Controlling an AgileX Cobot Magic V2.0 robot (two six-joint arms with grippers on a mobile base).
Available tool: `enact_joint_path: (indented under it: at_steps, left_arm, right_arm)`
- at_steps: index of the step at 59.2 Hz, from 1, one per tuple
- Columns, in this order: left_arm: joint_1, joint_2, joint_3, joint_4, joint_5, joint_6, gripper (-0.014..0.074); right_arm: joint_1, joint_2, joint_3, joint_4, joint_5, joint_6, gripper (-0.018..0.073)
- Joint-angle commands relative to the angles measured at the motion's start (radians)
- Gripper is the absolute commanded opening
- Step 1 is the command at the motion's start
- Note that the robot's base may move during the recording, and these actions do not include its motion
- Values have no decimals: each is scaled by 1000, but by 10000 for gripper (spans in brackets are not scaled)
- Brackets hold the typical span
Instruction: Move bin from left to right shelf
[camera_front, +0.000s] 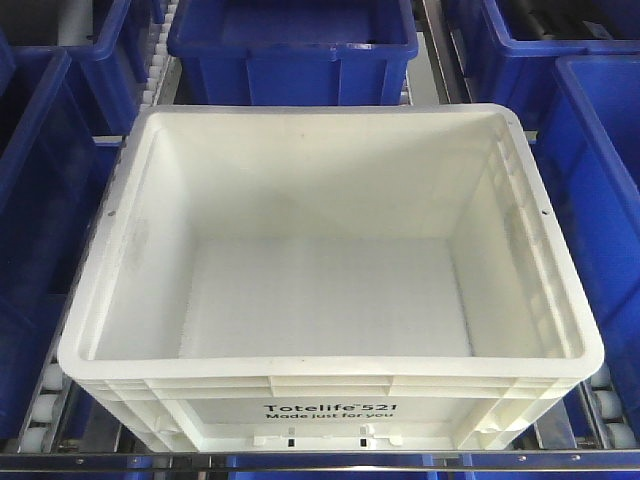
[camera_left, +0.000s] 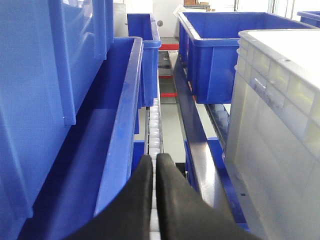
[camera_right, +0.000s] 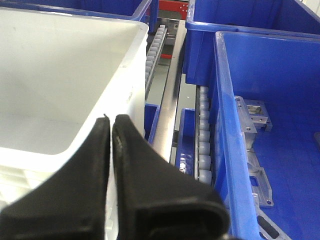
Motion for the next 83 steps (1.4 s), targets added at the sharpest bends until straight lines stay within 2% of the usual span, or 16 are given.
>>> enact_joint_path:
  at_steps: [1, 42, 47, 51, 56, 63, 74, 83]
  left_arm:
    - [-2, -16, 20, -9, -67, 1, -7]
    - [-2, -16, 20, -9, -67, 1, -6]
    - [-2, -16, 20, -9, -67, 1, -6]
    - [-2, -16, 20, -9, -67, 1, -6]
    - [-2, -16, 20, -9, -67, 1, -6]
    - [-2, -16, 20, -9, -67, 1, -6]
    - [-2, -16, 20, -9, -67, 1, -6]
    - [-2, -16, 20, -9, -67, 1, -6]
  right_arm:
    - [-6, 12, -25, -5, -81, -9, -7]
    - [-6, 12, -25, -5, -81, -9, -7]
    - [-23, 11, -24, -6, -88, -9, -8]
    - [-75, 11, -20, 5, -102, -9, -8]
    - [-150, 11, 15, 34, -173, -9, -8]
    - [-237, 11, 112, 36, -340, -9, -8]
    - [-250, 11, 237, 28, -494, -9, -8]
    - [-250, 11, 295, 28, -508, -9, -8]
